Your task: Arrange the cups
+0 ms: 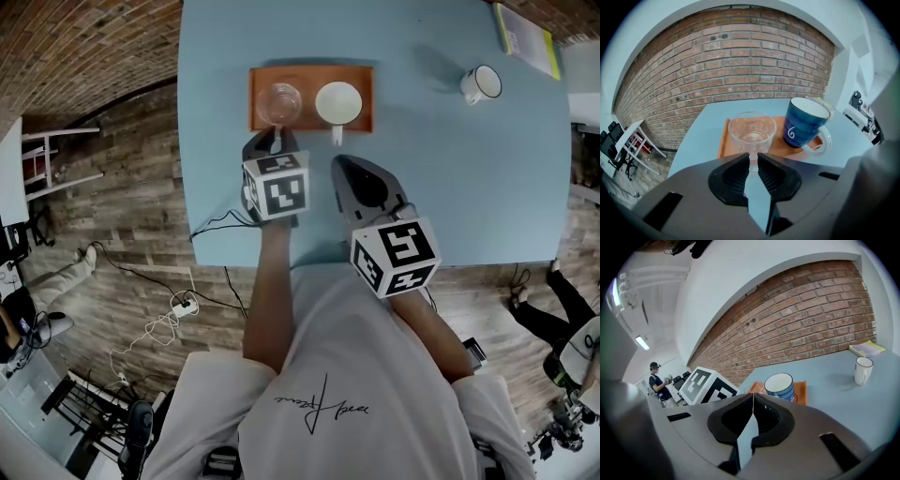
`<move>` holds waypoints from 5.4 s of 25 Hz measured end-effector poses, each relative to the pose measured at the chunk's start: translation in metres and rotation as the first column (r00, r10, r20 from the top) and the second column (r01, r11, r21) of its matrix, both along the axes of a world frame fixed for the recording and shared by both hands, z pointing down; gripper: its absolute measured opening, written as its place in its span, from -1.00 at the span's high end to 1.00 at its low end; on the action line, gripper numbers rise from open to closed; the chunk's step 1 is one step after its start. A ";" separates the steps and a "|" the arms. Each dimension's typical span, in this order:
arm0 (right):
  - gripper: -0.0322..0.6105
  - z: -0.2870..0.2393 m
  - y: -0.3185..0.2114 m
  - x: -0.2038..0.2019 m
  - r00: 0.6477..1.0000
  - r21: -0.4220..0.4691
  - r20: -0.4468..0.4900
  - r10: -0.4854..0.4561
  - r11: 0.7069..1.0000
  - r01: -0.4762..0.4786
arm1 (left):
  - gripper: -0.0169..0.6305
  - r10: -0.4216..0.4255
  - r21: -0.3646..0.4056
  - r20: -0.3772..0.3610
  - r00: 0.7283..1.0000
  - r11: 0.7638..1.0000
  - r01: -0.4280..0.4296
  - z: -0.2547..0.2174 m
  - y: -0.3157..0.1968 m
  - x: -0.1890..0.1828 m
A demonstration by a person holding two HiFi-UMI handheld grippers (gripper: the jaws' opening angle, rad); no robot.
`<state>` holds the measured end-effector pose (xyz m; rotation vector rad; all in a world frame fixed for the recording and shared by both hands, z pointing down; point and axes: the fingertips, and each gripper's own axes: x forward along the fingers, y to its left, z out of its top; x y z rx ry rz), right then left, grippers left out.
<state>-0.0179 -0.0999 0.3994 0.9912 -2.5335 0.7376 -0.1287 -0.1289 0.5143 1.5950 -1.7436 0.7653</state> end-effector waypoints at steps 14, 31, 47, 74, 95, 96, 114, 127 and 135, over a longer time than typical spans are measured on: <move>0.83 -0.002 0.000 -0.005 1.000 0.014 -0.009 0.004 1.000 -0.003 | 0.76 0.028 0.024 0.042 0.999 0.999 -0.029 0.000 -0.005 0.000; 0.83 -0.007 0.004 -0.010 1.000 0.031 -0.015 0.016 0.999 -0.016 | 0.66 0.031 0.060 -0.016 0.999 0.998 -0.030 -0.003 -0.006 0.004; 0.83 -0.016 0.012 -0.007 0.997 0.071 -0.027 0.068 0.995 -0.066 | 0.56 0.111 0.084 -0.086 0.990 0.991 -0.104 0.000 0.013 0.015; 0.83 -0.031 0.031 -0.001 0.991 0.160 -0.083 0.102 0.983 -0.087 | 0.73 0.185 0.313 -0.171 0.968 0.942 -0.125 -0.065 0.053 0.013; 0.84 -0.098 0.062 0.003 0.997 0.258 -0.032 -0.069 0.963 0.075 | 0.92 0.324 0.531 -0.236 0.916 0.832 -0.158 -0.177 0.074 0.021; 0.84 -0.099 0.062 0.002 0.997 0.257 -0.031 -0.076 0.963 0.082 | 0.92 0.328 0.540 -0.239 0.914 0.827 -0.156 -0.181 0.072 0.022; 0.84 -0.115 0.061 0.020 0.994 0.248 -0.021 -0.111 0.962 0.112 | 0.92 0.379 0.570 -0.217 0.899 0.797 -0.199 -0.200 0.076 0.032; 0.84 -0.112 0.064 0.016 0.994 0.240 -0.025 -0.102 0.965 0.105 | 0.92 0.387 0.570 -0.223 0.895 0.796 -0.202 -0.198 0.078 0.024; 0.84 -0.112 0.064 0.016 0.994 0.239 -0.030 -0.107 0.965 0.111 | 0.92 0.393 0.570 -0.228 0.891 0.796 -0.205 -0.198 0.077 0.026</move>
